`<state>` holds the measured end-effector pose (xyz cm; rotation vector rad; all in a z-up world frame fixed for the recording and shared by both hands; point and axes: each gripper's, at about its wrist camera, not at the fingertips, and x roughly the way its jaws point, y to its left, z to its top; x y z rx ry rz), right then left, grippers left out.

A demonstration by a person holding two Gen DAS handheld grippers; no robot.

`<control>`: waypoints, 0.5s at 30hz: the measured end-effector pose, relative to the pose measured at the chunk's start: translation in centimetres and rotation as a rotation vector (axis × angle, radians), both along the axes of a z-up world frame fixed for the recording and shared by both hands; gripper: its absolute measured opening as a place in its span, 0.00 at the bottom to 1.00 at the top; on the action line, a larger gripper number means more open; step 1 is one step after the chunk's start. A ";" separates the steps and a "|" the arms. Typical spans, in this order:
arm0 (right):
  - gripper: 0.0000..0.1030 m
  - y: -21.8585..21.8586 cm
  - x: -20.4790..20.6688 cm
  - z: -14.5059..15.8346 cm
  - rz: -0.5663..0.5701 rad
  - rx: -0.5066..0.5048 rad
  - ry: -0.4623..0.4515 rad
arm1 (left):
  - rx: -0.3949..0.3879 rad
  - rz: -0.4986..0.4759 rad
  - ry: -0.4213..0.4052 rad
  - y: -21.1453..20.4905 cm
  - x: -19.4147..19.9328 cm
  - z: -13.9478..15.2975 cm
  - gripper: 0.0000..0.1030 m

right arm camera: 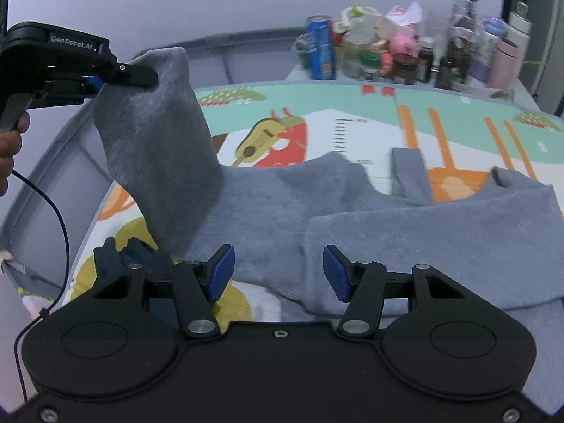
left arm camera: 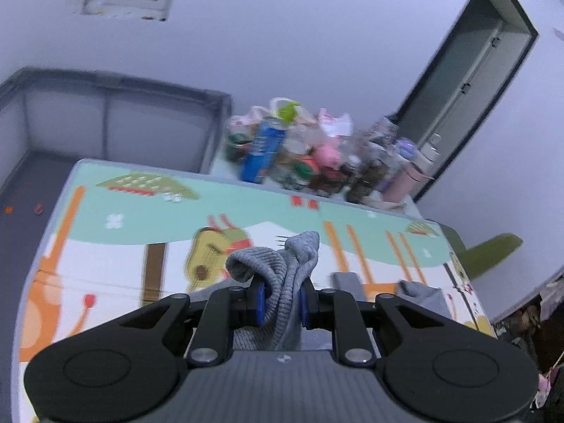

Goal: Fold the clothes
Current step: 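Lift the sleeve cuff high with the left gripper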

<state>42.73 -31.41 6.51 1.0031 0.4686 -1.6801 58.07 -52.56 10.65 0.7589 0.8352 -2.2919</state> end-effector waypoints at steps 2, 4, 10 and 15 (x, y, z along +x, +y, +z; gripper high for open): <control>0.52 1.6 -1.4 0.5 -0.020 -0.015 -0.012 | -0.004 -0.016 -0.005 1.7 -1.6 0.5 0.20; 0.52 3.2 -2.7 0.9 -0.040 -0.030 -0.024 | -0.003 -0.033 -0.005 3.3 -3.1 0.9 0.20; 0.52 8.4 -7.5 1.7 -0.099 -0.048 -0.045 | 0.009 -0.091 0.015 8.3 -7.5 2.3 0.20; 0.52 12.4 -11.2 1.9 -0.150 -0.064 -0.077 | 0.027 -0.133 0.038 11.9 -11.2 3.4 0.20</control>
